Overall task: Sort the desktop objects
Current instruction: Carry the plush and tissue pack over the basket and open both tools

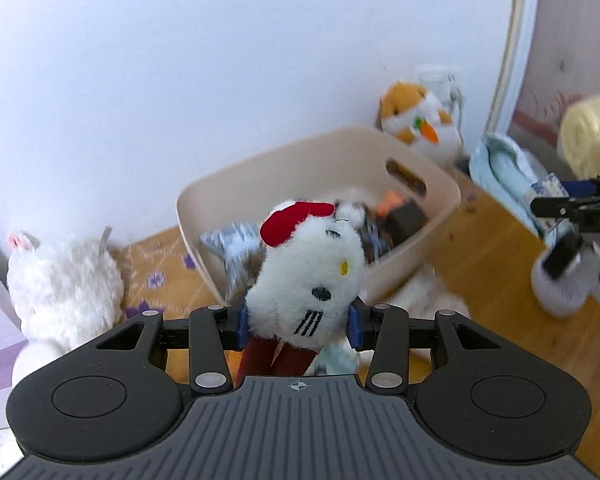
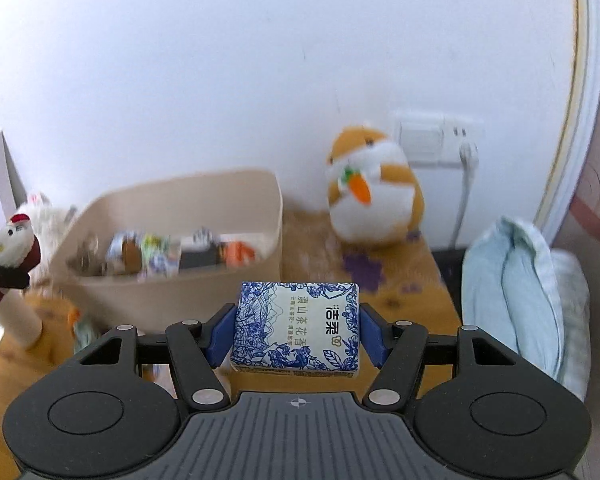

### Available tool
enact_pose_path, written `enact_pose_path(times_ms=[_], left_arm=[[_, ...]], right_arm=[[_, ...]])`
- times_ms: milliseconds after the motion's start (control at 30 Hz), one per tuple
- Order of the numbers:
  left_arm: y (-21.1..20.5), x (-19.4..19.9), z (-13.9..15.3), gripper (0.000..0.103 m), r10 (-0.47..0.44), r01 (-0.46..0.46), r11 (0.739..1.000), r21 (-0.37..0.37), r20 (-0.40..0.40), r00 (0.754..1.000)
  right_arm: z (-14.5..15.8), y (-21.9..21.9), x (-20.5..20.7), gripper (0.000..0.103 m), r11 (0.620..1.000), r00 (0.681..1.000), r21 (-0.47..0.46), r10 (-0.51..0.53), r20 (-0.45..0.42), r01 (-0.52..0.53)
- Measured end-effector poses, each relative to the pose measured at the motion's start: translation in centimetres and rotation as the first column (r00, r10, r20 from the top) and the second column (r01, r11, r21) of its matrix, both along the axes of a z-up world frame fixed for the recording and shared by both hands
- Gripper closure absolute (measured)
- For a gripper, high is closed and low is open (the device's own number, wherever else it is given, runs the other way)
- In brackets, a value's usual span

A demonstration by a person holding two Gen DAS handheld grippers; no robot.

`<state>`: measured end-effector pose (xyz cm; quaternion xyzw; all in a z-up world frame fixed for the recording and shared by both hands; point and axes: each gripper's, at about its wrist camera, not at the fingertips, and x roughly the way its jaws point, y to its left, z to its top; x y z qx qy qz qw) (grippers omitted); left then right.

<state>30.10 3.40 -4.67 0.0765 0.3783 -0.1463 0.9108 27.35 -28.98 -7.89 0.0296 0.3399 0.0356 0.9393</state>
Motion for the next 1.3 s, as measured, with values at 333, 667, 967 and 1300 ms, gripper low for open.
enact_pose_path(times_ms=[333, 667, 967, 1300], left_arm=[[-2.7, 5.5, 0.2, 0.058, 0.136, -0.136, 0.990, -0.022, -0.003, 0.991], [-2.7, 10.0, -2.6, 0.058, 0.306, -0.311, 0.950, -0.004, -0.170, 0.937], [-4.0, 11.0, -4.6, 0.058, 0.341, -0.326, 0.939, 0.105, -0.184, 0.922], [-4.2, 10.8, -4.5, 0.023, 0.343, -0.333, 0.938, 0.092, -0.148, 0.927]], right_arm=[[2.1, 2.2, 6.3, 0.042, 1.000, 0.997, -0.006, 0.019, 0.071, -0.018], [1.2, 5.2, 11.6, 0.042, 0.999, 0.998, -0.016, 0.051, 0.023, -0.050], [-1.8, 8.3, 14.9, 0.042, 0.986, 0.988, -0.076, 0.148, -0.038, -0.150], [-3.1, 8.5, 15.3, 0.008, 0.981, 0.986, -0.108, 0.157, -0.054, -0.162]])
